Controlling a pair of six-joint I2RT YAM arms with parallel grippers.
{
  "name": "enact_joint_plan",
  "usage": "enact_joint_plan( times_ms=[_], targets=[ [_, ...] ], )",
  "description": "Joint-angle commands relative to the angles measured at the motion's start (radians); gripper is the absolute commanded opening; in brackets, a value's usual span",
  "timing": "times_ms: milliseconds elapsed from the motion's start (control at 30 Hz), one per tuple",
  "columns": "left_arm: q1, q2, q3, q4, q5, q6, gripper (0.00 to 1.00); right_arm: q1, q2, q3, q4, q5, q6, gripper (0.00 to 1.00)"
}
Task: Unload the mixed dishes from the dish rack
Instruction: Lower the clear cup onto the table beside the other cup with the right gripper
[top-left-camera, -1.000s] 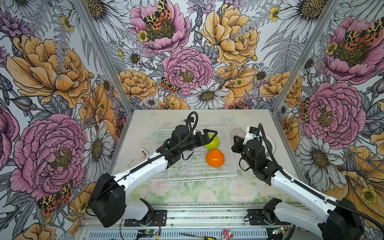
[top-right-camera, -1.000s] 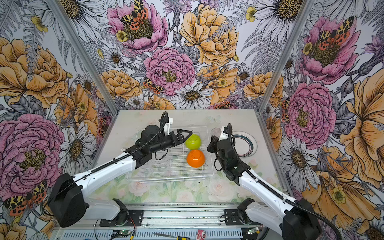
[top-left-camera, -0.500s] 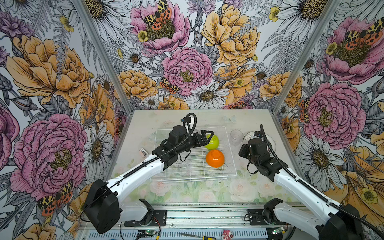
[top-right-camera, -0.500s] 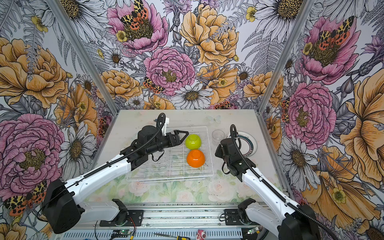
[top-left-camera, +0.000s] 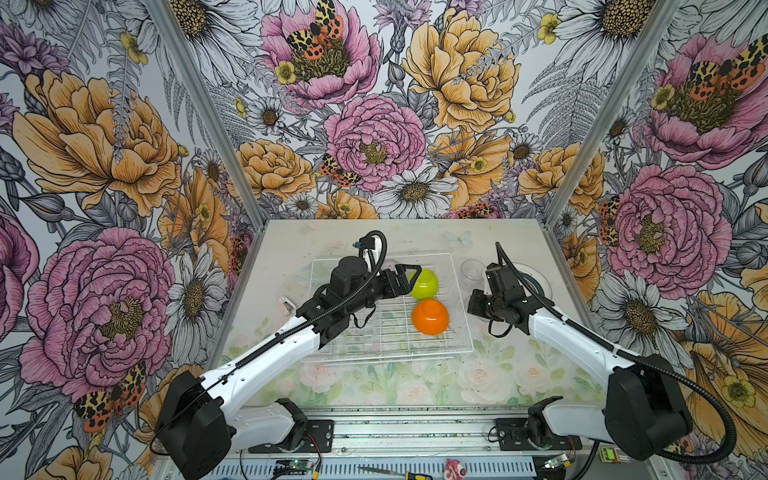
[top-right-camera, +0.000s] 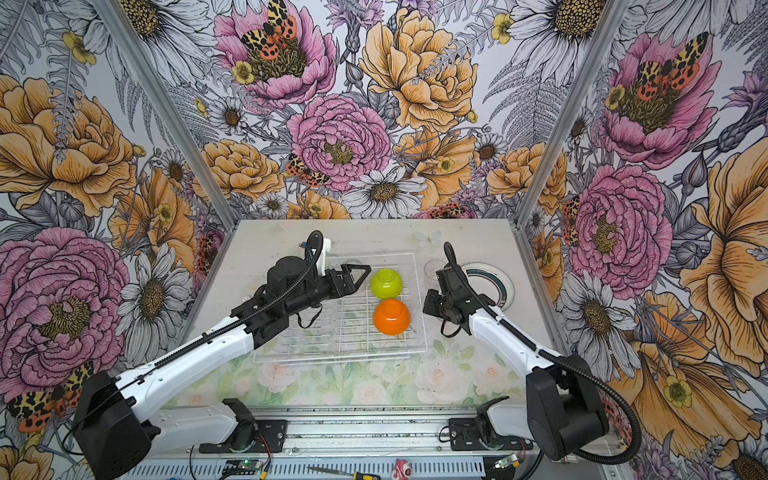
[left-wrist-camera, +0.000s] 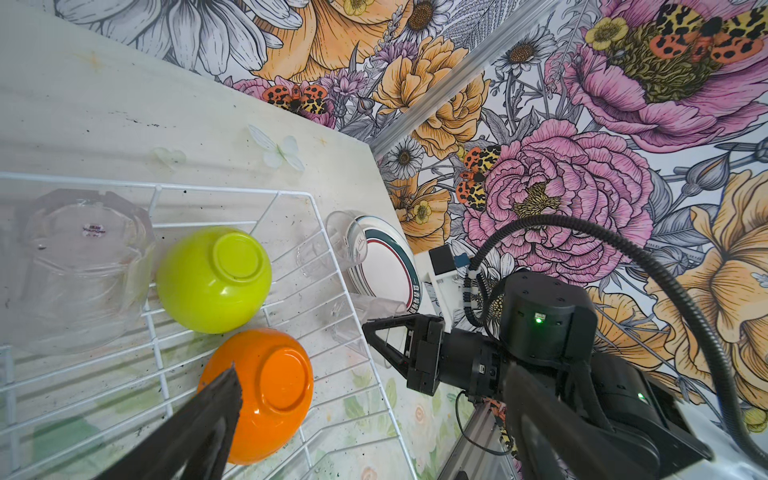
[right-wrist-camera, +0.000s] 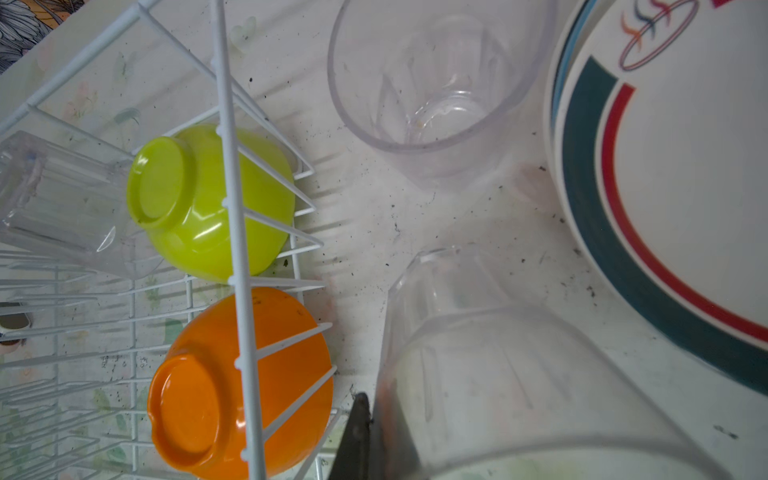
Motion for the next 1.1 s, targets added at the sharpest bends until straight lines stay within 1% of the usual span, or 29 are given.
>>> enact_joint_plan(
  times_ms=[0,133,267,367,500,633,733,833,867,967,1067],
  targets=[
    [-0.004,-0.029,-0.010,-0.021,-0.032,0.035,0.99,0.001,0.020,0.059,-0.046,0.011,-0.057,0.00],
    [-0.002,-0.036,-0.011,-0.030,-0.043,0.040,0.99,0.006,0.028,0.093,-0.101,0.059,-0.094,0.00],
    [-0.002,-0.033,-0.010,-0.025,-0.048,0.038,0.99,0.007,0.056,0.127,-0.146,0.053,-0.132,0.00],
    [-0.001,-0.022,-0.010,-0.021,-0.050,0.028,0.99,0.005,0.088,0.153,-0.168,0.024,-0.169,0.00],
    [-0.002,0.000,0.005,-0.019,-0.026,0.025,0.99,0.006,0.121,0.192,-0.213,0.027,-0.196,0.00],
    [-0.002,0.011,0.014,-0.020,-0.025,0.028,0.99,0.010,0.135,0.212,-0.239,0.050,-0.208,0.00],
    [-0.002,0.014,0.014,-0.018,-0.026,0.028,0.99,0.011,0.147,0.221,-0.248,0.045,-0.216,0.07],
    [-0.002,0.015,0.014,-0.022,-0.026,0.030,0.99,0.012,0.157,0.223,-0.249,0.036,-0.221,0.18],
    [-0.002,0.014,0.014,-0.023,-0.029,0.031,0.99,0.012,0.159,0.225,-0.248,0.031,-0.222,0.24],
    [0.001,0.014,0.013,-0.031,-0.035,0.044,0.99,0.011,0.163,0.230,-0.246,0.008,-0.233,0.36],
    [0.012,0.013,0.020,-0.060,-0.044,0.066,0.99,0.009,0.146,0.237,-0.245,-0.005,-0.237,0.43]
  ],
)
